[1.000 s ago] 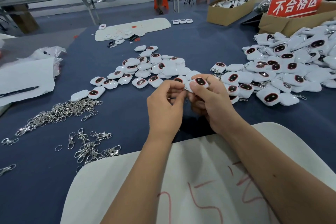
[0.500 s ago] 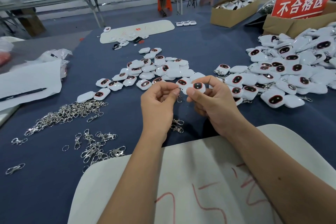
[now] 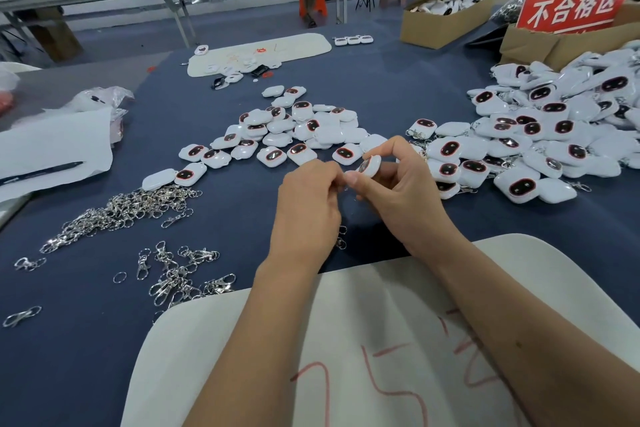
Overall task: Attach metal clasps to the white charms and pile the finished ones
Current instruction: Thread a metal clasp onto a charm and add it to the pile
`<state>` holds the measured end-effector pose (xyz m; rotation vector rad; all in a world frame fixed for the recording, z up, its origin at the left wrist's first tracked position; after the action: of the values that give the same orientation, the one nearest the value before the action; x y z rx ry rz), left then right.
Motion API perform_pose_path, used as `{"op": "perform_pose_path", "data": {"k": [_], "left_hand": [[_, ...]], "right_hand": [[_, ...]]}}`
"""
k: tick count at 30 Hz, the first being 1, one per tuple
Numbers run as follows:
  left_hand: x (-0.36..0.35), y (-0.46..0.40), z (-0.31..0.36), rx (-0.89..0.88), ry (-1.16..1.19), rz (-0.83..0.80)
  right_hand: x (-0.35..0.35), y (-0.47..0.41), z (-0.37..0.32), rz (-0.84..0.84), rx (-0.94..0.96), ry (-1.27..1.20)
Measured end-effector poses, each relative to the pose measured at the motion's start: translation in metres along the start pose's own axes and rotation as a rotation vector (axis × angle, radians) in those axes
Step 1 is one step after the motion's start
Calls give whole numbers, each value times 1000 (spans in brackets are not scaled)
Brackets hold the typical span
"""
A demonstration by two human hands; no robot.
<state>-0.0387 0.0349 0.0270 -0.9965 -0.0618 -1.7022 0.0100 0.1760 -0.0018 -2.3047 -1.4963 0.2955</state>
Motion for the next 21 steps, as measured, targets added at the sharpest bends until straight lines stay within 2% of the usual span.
{"op": "perform_pose_path", "data": {"k": [2, 6, 9, 15, 18, 21], "left_hand": [[-1, 1, 1, 23, 31, 9], [-3, 2, -5, 256, 448, 51], [-10, 2, -7, 348, 631, 17], [-15, 6, -15, 539, 916, 90], [-19, 7, -13, 558, 980, 52], [-17, 7, -15, 548, 973, 81]], "right_hand": [[1, 0, -1, 33, 15, 20], [5, -1, 1, 103, -89, -258], [4, -1, 1, 94, -137, -385], [0, -1, 3, 76, -163, -388], [-1, -2, 3, 58, -158, -400], [-1, -2, 3, 52, -157, -416]]}}
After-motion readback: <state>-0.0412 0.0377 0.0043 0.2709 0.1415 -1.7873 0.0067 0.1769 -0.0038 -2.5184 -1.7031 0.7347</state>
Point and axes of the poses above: each hand's wrist, its own y-axis away from the middle knuckle, its own x-axis out of the back of the hand, z = x × y, the point moved 6 cm from there along -y, towards the middle knuckle, and after that the axes turned 6 degrees about x, right-handed, at the moved point
